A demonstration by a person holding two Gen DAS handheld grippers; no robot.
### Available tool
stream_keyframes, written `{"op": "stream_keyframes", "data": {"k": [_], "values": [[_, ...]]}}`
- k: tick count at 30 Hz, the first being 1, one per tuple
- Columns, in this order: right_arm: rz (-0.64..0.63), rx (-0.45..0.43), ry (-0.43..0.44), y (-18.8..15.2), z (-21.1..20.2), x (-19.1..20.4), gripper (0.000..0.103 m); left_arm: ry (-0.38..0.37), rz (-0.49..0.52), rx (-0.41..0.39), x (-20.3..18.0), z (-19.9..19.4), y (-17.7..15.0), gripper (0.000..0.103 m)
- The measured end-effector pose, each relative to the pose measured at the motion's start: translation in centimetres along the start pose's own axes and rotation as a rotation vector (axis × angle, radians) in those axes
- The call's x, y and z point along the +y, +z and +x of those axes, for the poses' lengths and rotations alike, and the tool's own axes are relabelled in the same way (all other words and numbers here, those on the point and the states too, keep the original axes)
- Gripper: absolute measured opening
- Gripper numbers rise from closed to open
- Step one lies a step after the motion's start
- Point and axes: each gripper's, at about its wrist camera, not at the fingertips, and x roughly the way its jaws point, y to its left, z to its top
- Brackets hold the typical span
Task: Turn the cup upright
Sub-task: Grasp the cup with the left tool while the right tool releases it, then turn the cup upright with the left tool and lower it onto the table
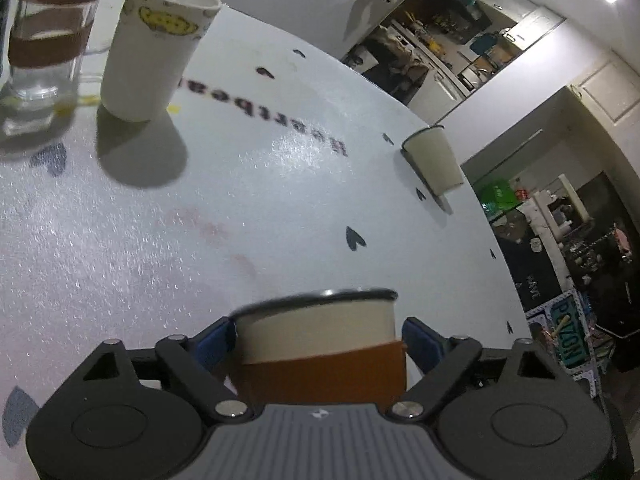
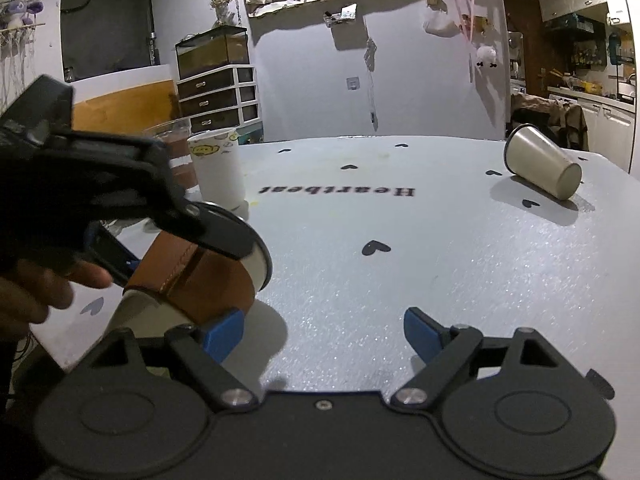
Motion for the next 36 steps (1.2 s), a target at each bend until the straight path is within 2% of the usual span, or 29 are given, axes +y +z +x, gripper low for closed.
{"op": "stream_keyframes", "data": {"k": [3, 5, 13, 17, 23, 27, 36], "values": [[0.003, 0.003, 0.002, -0.1, 0.1, 0.0, 0.088, 0.005, 0.0, -0.017, 0.3, -0.5, 0.0, 0.084], [0.006, 0.0, 0.005, -0.1, 0.1, 0.1, 0.088, 0.015, 0.037, -0.054, 0.0, -1.4, -0.3, 0.084], [0.023, -0.024, 0.041, 0.0, -0.5, 0.3, 0.088, 0.162, 0.235, -0.329, -1.6, -7.0, -2.7, 0.084], [0.028, -0.031, 0.055, 0.1, -0.6, 0.5, 0.088, 0.278, 0.323, -0.423, -1.9, -8.5, -3.3, 0.084], [0.03, -0.02, 0.069, -0.1, -0.3, 0.9, 0.088, 0.475, 0.362, -0.553, -0.3, -8.7, -1.8, 0.084], [0.033, -0.01, 0.064, -0.2, -0.1, 0.9, 0.088, 0.589, 0.346, -0.589, 1.1, -8.2, 0.0, 0.083], [0.041, 0.0, 0.066, -0.2, 0.2, 1.1, 0.088, 0.626, 0.31, -0.641, 3.2, -8.5, 3.0, 0.083]]}}
